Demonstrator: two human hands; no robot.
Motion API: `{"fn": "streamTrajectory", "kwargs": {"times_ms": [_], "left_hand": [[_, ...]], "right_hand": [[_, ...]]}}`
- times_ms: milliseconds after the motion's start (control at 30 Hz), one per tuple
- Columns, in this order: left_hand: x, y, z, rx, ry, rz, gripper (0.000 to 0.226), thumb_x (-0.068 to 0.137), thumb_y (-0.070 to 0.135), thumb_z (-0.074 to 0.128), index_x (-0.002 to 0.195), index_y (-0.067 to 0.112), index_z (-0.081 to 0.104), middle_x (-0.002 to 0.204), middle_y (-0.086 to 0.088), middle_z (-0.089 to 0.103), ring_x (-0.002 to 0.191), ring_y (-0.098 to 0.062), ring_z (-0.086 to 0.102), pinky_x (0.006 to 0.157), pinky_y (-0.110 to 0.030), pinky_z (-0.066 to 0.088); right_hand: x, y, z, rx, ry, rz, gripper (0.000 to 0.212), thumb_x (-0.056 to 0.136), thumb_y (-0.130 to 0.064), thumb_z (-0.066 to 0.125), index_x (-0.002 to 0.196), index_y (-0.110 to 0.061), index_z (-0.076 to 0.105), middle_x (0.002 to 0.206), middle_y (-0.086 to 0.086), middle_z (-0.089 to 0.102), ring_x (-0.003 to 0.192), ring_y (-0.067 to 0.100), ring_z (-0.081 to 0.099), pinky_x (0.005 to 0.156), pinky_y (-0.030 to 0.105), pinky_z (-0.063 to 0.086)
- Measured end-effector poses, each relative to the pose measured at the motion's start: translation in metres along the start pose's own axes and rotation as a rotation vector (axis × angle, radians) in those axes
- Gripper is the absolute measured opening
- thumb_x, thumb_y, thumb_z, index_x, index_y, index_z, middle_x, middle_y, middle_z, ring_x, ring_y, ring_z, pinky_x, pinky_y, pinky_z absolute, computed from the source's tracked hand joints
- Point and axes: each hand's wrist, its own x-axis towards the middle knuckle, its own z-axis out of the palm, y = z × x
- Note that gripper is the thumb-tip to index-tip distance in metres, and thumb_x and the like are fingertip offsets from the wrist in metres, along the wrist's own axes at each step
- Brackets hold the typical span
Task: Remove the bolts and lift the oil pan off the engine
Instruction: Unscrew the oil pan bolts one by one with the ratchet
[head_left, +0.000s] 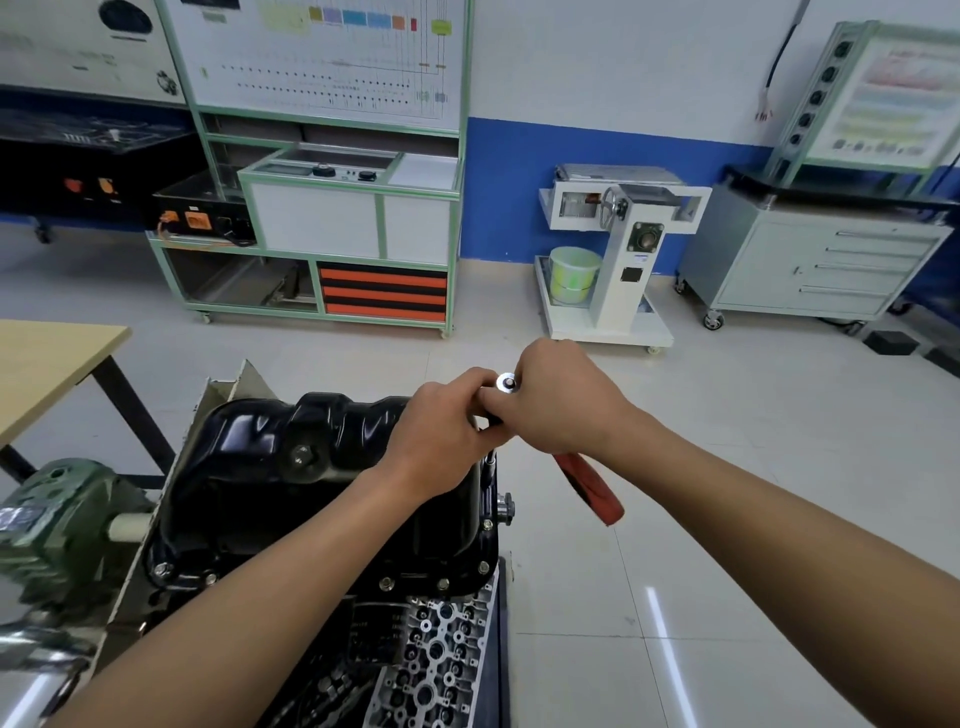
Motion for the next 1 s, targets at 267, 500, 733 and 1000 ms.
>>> {"fn": "streamTrajectory", "kwargs": {"times_ms": [267, 500, 733, 1000], "left_hand": [[-0.003, 0.003, 0.004, 0.102, 0.074, 0.070, 0.031, 0.072, 0.025, 0.068, 0.094, 0.003, 0.067, 0.069, -0.006, 0.067, 0.062, -0.034, 0.055, 0.056, -0.043, 0.049], [-0.002, -0.001, 0.000, 0.078, 0.025, 0.085, 0.025, 0.075, 0.018, 0.078, 0.084, 0.005, 0.058, 0.066, -0.005, 0.060, 0.060, -0.033, 0.049, 0.055, -0.044, 0.046], [0.007, -0.003, -0.008, 0.195, -0.292, 0.002, 0.010, 0.090, 0.052, 0.058, 0.098, 0.056, 0.055, 0.092, 0.045, 0.061, 0.070, 0.002, 0.063, 0.074, -0.031, 0.045], [0.019, -0.005, -0.007, 0.318, -0.409, -0.077, 0.011, 0.090, 0.057, 0.065, 0.084, 0.058, 0.056, 0.105, 0.033, 0.070, 0.074, 0.015, 0.055, 0.075, -0.029, 0.039]], "right_hand": [[-0.003, -0.005, 0.006, -0.071, -0.082, -0.042, 0.042, 0.089, -0.035, 0.056, 0.059, -0.014, 0.035, 0.058, 0.003, 0.039, 0.048, 0.019, 0.037, 0.043, 0.026, 0.023], [0.004, -0.005, 0.003, -0.135, -0.263, -0.085, 0.037, 0.094, -0.033, 0.051, 0.063, -0.012, 0.046, 0.055, 0.004, 0.054, 0.053, 0.021, 0.054, 0.045, 0.027, 0.035], [0.014, 0.000, -0.027, -0.274, -0.469, -0.128, 0.032, 0.097, -0.031, 0.058, 0.077, -0.008, 0.066, 0.066, -0.002, 0.071, 0.056, 0.008, 0.061, 0.055, 0.025, 0.046], [0.006, -0.002, -0.032, -0.837, -0.274, -0.509, 0.025, 0.092, -0.009, 0.058, 0.108, -0.025, 0.067, 0.076, -0.003, 0.047, 0.074, 0.023, 0.056, 0.055, 0.031, 0.038]]}}
